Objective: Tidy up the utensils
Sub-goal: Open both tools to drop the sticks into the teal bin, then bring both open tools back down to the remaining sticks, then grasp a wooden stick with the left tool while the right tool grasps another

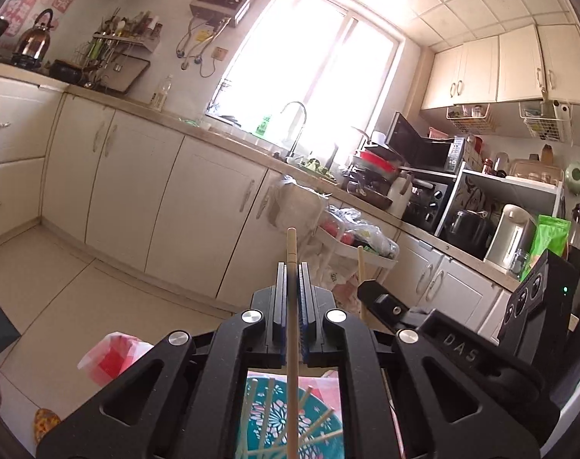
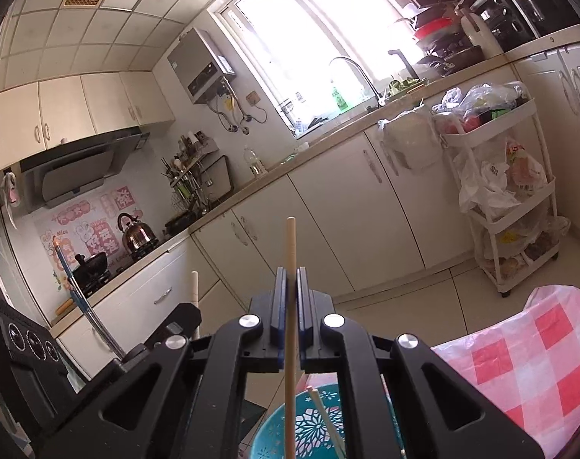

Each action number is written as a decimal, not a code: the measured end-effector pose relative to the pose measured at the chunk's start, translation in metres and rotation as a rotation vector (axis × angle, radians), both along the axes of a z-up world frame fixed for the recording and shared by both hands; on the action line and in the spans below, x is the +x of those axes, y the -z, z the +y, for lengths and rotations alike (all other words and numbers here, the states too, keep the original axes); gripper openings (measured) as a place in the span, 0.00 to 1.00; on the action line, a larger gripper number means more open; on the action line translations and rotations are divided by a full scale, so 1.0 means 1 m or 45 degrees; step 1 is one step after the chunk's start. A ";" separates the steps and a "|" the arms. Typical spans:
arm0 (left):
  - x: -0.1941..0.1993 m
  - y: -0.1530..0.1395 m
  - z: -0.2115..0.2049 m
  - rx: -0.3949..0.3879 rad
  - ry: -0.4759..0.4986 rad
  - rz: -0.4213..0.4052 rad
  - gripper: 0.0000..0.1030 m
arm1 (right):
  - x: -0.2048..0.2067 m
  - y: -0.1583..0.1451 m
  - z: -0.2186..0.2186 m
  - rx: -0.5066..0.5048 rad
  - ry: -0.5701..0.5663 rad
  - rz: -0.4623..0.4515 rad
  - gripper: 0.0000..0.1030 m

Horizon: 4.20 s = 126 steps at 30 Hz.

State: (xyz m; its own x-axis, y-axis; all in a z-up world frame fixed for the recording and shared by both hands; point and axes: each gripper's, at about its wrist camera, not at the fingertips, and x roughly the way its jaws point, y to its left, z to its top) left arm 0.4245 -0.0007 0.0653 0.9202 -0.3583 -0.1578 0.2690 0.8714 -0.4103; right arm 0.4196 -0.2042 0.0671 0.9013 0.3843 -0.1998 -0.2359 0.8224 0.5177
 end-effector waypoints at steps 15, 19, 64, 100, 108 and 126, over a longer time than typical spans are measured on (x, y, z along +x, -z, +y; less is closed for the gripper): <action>0.018 0.051 -0.007 0.091 0.002 0.157 0.05 | 0.008 0.060 0.016 -0.179 -0.048 0.183 0.07; 0.015 0.055 -0.008 0.150 0.006 0.244 0.11 | -0.005 0.063 0.009 -0.178 -0.039 0.195 0.21; -0.171 0.185 0.014 0.314 0.015 0.733 0.56 | -0.153 0.193 0.062 -0.736 -0.288 0.676 0.12; -0.140 0.210 -0.076 0.744 0.117 0.807 0.57 | -0.182 0.194 0.003 -0.704 -0.183 0.694 0.08; -0.143 0.212 -0.084 0.783 0.189 0.744 0.39 | -0.183 0.194 0.001 -0.692 -0.190 0.695 0.08; -0.137 0.209 -0.078 0.766 0.265 0.827 0.05 | -0.178 0.193 -0.006 -0.659 -0.235 0.746 0.07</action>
State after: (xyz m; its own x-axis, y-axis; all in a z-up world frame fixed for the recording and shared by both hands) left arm 0.2874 -0.0783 -0.1434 0.5107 -0.1963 -0.8370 0.3193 0.9472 -0.0273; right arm 0.2419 -0.2105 -0.1255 0.5257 0.2460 -0.8143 -0.1991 0.9663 0.1633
